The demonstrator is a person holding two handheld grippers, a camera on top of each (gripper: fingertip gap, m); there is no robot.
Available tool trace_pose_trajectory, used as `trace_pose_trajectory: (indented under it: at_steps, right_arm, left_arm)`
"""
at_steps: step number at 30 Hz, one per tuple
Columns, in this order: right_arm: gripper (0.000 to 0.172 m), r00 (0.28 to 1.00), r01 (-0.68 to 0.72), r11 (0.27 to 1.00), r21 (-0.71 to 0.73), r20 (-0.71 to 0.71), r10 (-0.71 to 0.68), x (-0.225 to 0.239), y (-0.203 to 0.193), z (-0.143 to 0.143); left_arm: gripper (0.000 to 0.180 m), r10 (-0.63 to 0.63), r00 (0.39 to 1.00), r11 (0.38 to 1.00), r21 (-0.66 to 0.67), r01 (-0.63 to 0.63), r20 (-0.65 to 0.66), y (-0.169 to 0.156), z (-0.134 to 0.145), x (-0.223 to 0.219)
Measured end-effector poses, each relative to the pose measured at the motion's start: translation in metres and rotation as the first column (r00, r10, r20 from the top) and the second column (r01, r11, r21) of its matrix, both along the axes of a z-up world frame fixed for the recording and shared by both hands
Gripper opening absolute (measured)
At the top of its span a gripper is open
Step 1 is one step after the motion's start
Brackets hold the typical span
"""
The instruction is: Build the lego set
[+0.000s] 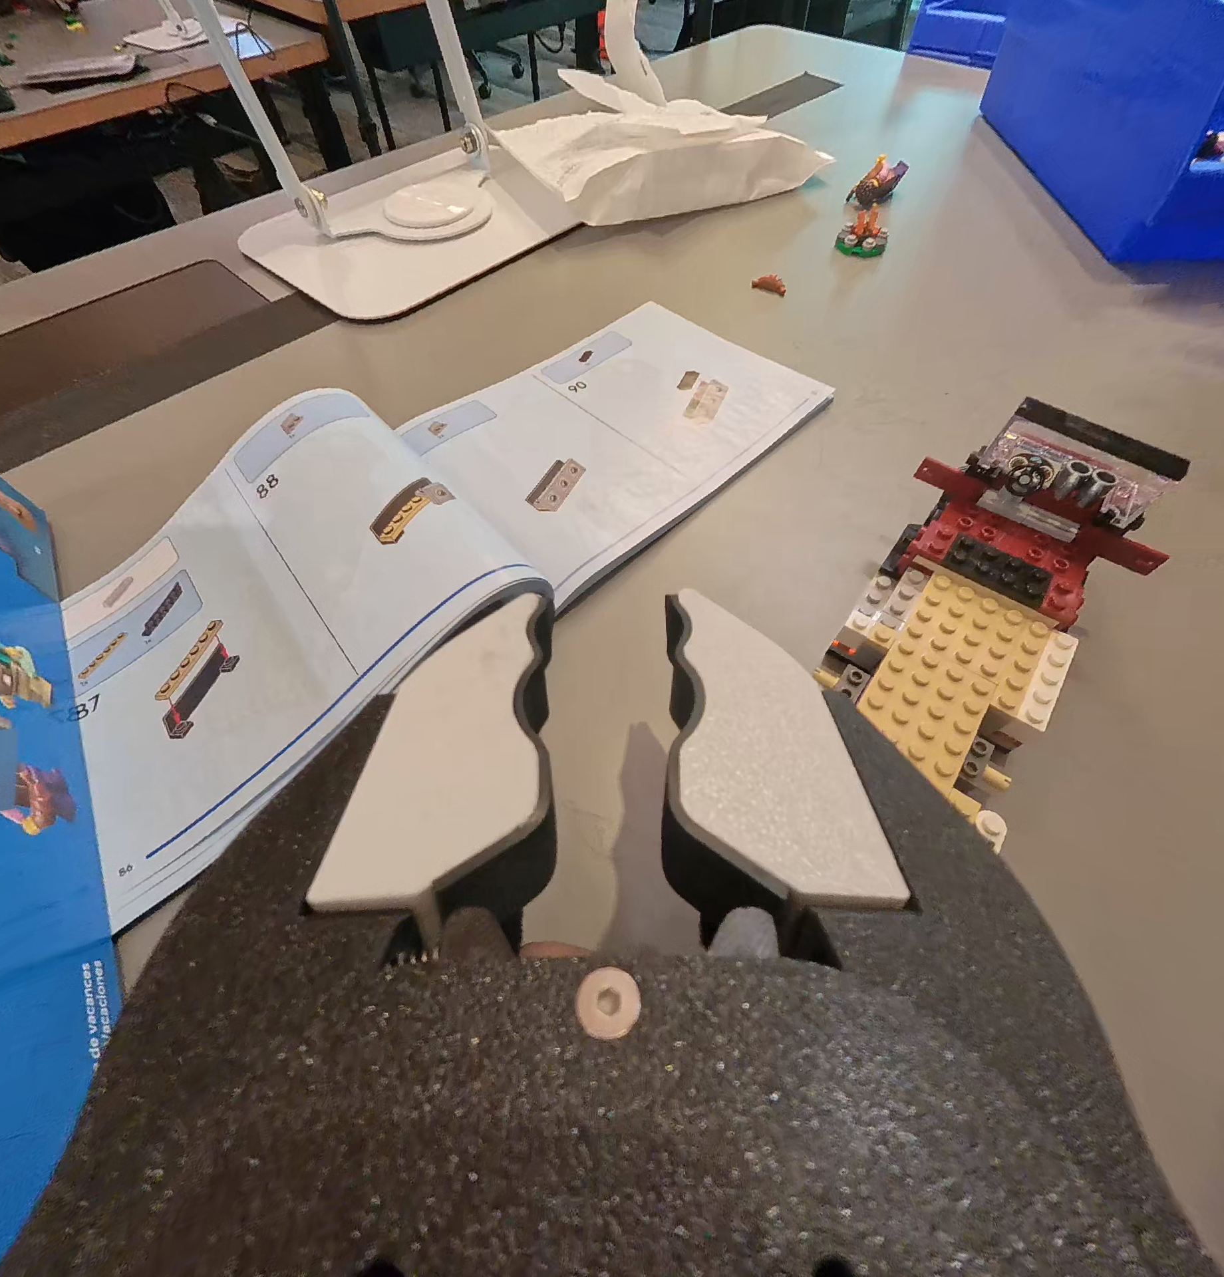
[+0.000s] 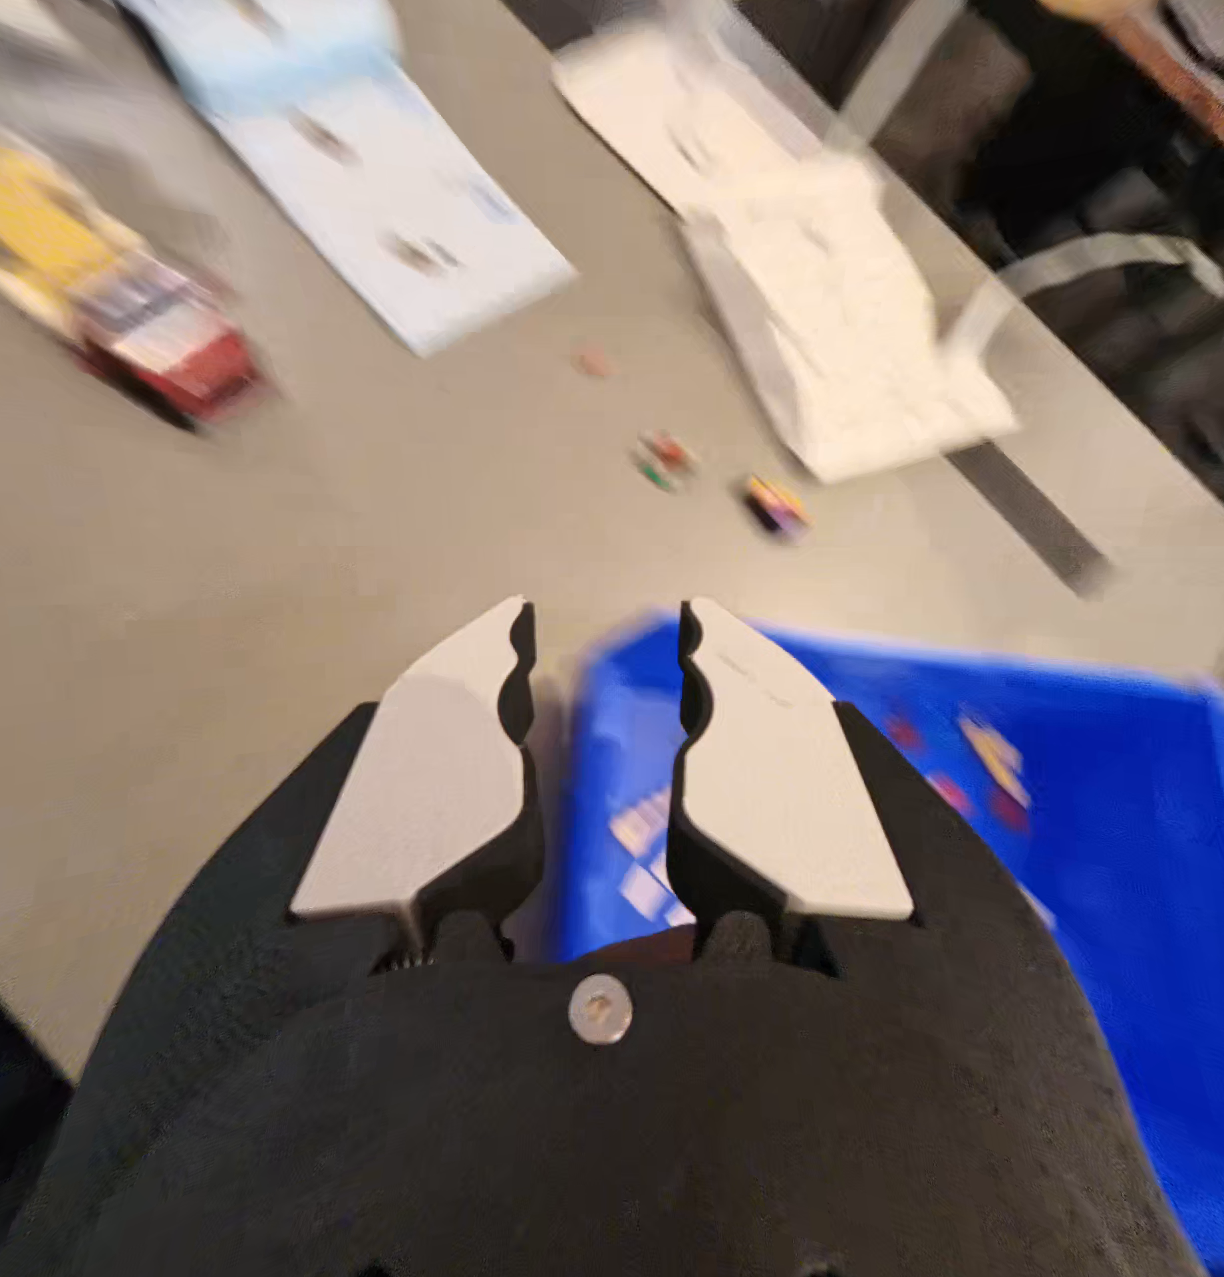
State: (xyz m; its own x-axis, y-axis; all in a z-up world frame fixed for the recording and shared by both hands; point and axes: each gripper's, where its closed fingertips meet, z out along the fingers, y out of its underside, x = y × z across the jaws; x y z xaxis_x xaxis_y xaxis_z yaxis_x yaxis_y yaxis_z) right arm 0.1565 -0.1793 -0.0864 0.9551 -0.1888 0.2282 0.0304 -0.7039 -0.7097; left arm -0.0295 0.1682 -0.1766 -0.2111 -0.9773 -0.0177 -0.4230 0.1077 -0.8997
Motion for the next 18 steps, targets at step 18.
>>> trace_pose_trajectory:
  at_steps: [18]
  right_arm:
    - [0.027, 0.900, 0.161, 0.587, -0.794, -0.126, -0.418, 0.152, -0.163, -0.137]
  left_arm:
    - [0.031, 0.042, 0.999, 0.997, -0.070, -0.040, 0.020, 0.010, 0.005, 0.000]
